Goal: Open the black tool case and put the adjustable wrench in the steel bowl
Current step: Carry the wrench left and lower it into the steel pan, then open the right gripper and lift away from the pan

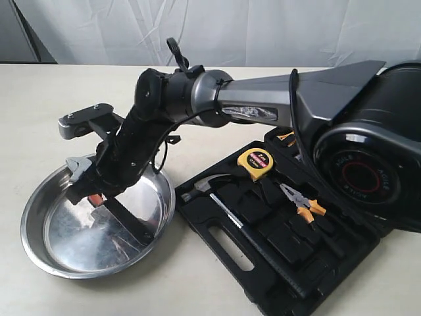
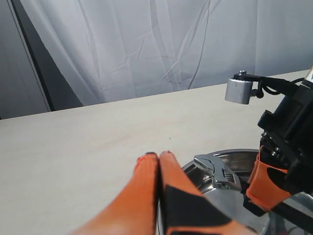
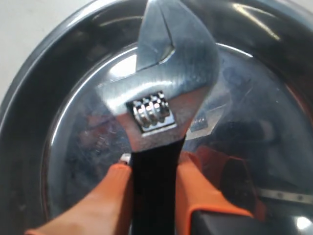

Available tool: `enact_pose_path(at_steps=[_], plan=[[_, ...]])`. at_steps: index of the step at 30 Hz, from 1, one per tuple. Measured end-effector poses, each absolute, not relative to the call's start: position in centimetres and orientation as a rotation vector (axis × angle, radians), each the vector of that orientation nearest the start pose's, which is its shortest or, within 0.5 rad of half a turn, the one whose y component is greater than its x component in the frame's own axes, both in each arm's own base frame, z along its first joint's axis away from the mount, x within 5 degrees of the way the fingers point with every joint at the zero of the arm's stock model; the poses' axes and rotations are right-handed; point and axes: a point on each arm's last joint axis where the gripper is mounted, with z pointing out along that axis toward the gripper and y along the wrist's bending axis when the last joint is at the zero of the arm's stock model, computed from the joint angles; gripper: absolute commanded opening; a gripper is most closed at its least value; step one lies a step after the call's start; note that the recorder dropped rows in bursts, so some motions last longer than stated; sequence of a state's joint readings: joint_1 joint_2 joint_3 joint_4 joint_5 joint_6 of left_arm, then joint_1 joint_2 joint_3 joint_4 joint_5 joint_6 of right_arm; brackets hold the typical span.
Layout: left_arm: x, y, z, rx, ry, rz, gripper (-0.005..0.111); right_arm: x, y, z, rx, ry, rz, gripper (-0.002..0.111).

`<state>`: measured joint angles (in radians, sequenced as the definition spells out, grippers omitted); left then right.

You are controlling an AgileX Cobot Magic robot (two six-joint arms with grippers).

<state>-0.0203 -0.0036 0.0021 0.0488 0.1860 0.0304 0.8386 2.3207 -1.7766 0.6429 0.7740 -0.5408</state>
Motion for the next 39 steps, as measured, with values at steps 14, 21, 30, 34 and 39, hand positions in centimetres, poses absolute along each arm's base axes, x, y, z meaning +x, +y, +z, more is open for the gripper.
enact_pose_path(at_steps=[14, 21, 30, 34, 39], plan=[[5.6, 0.0, 19.6, 0.075, 1.666, 0.051, 0.000, 30.2, 39.3, 14.4, -1.287, 2.433, 0.824, 0.019], [5.6, 0.0, 19.6, 0.075, 1.666, 0.051, 0.000, 27.4, 36.7, 21.7, -1.415, 2.468, 0.718, -0.001], [5.6, 0.0, 19.6, 0.075, 1.666, 0.051, 0.000, 15.4, 21.8, 35.7, -1.175, 2.270, 0.475, -0.001], [5.6, 0.0, 19.6, 0.075, 1.666, 0.051, 0.000, 11.6, 16.7, 39.6, -1.136, 2.180, 0.516, -0.001], [5.6, 0.0, 19.6, 0.075, 1.666, 0.051, 0.000, 9.7, 14.1, 41.7, -1.089, 2.076, 0.563, -0.001]])
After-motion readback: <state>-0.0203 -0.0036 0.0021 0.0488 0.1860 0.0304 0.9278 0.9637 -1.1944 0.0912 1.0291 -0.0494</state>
